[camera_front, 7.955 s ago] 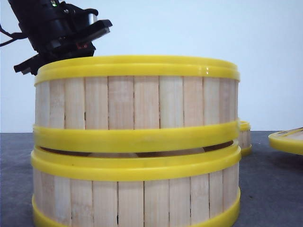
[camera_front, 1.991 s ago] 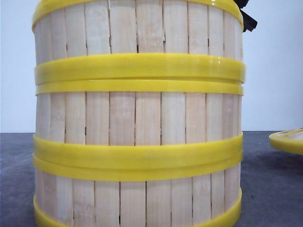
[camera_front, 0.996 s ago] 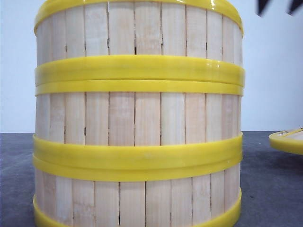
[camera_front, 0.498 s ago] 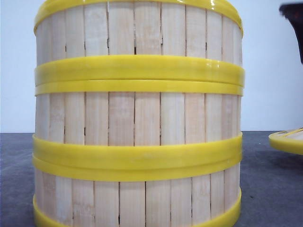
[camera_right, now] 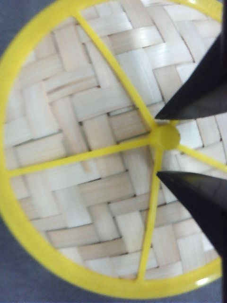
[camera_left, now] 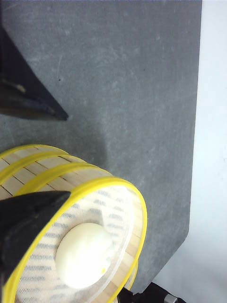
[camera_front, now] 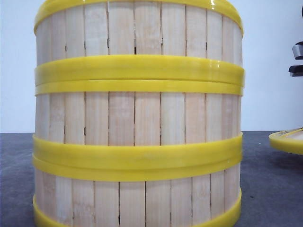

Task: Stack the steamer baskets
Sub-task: 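Grasp the woven bamboo lid with the right gripper and carry it over the stack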

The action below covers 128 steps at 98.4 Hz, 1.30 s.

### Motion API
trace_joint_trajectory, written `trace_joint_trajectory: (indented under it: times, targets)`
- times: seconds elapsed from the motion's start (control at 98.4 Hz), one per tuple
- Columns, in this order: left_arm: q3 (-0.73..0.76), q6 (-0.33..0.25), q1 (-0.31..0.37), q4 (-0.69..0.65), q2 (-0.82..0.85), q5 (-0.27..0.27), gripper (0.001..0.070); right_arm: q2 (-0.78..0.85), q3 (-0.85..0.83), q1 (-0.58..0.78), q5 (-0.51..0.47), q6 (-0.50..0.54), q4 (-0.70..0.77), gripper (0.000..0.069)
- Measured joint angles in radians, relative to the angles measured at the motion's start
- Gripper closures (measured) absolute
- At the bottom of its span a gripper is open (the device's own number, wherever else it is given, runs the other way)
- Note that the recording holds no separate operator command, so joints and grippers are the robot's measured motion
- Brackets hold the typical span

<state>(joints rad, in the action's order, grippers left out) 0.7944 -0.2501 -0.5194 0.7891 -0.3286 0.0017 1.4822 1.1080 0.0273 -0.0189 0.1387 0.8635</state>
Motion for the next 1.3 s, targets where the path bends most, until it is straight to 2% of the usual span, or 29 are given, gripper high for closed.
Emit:
trace_joint_trajectory:
  times: [0.274,0.752,0.904,1.128,1.301]
  targets:
    - [0.0,0.007,0.0,0.0,0.0,0.0,0.0434,0.0,0.0,0.003,0.0,0.0,-0.009,0.0613]
    - [0.0,0.021,0.0,-0.003,0.0,0.0,0.0434,-0.01,0.004,0.007,0.001,0.0,-0.01,0.0632]
    - [0.0,0.021,0.0,-0.004,0.0,0.0,0.0434,-0.061,0.068,0.006,0.007,0.0,0.02,0.0633]
    - [0.0,0.022,0.0,-0.008,0.0,0.0,0.0434,-0.189,0.229,-0.022,0.131,0.0,0.093,0.0633]
    - [0.0,0.022,0.0,-0.01,0.0,0.0,0.0434,-0.262,0.322,-0.119,0.286,0.0,0.132,0.0635]
